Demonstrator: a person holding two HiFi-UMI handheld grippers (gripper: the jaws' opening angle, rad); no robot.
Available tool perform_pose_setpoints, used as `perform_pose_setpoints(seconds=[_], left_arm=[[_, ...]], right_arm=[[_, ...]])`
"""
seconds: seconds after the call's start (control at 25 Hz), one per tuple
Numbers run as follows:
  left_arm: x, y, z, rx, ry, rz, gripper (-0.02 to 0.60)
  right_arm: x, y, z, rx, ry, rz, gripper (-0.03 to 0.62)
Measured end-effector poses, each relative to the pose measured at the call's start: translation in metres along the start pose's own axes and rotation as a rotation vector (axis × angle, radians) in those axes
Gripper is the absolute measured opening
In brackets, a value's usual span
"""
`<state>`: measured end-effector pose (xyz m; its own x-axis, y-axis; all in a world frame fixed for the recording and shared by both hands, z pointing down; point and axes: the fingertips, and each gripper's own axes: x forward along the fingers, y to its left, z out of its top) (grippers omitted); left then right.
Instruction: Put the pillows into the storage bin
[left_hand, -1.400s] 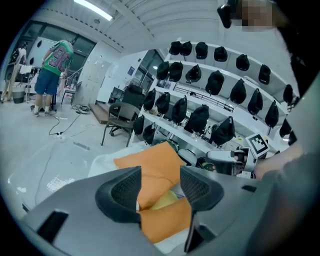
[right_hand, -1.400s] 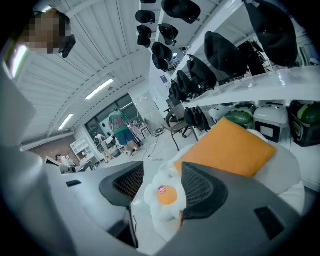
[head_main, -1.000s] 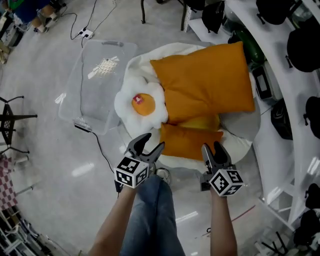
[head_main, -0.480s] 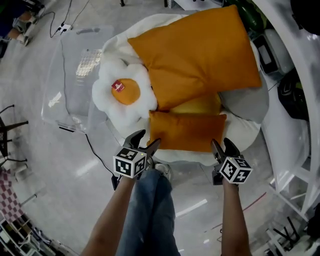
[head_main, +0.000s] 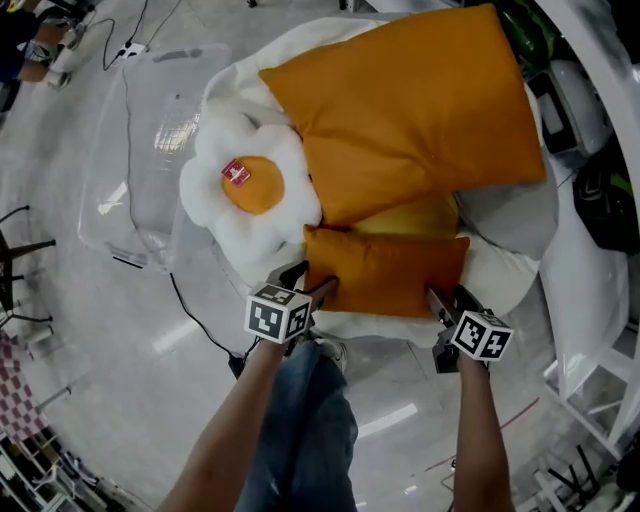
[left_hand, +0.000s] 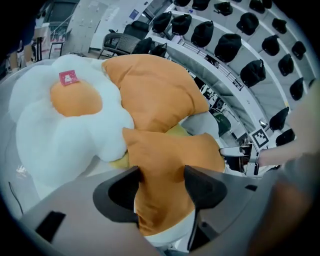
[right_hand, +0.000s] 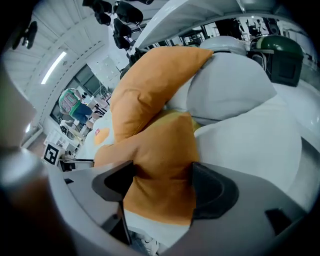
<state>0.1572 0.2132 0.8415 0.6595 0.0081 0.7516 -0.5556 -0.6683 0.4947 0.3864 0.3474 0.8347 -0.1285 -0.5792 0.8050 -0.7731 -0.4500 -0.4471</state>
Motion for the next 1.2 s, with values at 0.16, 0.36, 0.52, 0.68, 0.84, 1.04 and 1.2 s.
perform_pose_setpoints(seconds=[0.16, 0.36, 0.52, 0.68, 0.84, 1.04, 1.2], left_arm=[[0.005, -0.004, 0.004, 0.001, 0.025, 0.003, 0.237], [-0.004, -0.016, 0.003, 0.028, 0.018, 0.024, 0.166], [-0.027, -0.027, 0.013, 0.028, -0.017, 0.026, 0.161], [-0.067, -0.039, 0.032, 0.027, -0.065, 0.048, 0.161], [-0.118, -0.049, 0.057, 0.014, -0.107, 0.085, 0.163], [-0.189, -0.042, 0.082, -0.031, -0.191, 0.171, 0.164], [-0.251, -0.014, 0.088, -0.094, -0.275, 0.248, 0.164]], right_arm=[[0.006, 0.006, 0.002, -0.017, 0.019, -0.018, 0.283], [-0.006, 0.013, -0.001, -0.039, 0.004, -0.043, 0.182], [-0.027, 0.028, 0.01, -0.039, -0.044, -0.037, 0.167], [-0.059, 0.063, 0.027, -0.05, -0.073, -0.008, 0.167], [-0.093, 0.104, 0.052, -0.074, -0.088, 0.011, 0.167], [-0.113, 0.171, 0.083, -0.14, -0.098, 0.065, 0.169], [-0.106, 0.242, 0.104, -0.246, -0.094, 0.149, 0.169]])
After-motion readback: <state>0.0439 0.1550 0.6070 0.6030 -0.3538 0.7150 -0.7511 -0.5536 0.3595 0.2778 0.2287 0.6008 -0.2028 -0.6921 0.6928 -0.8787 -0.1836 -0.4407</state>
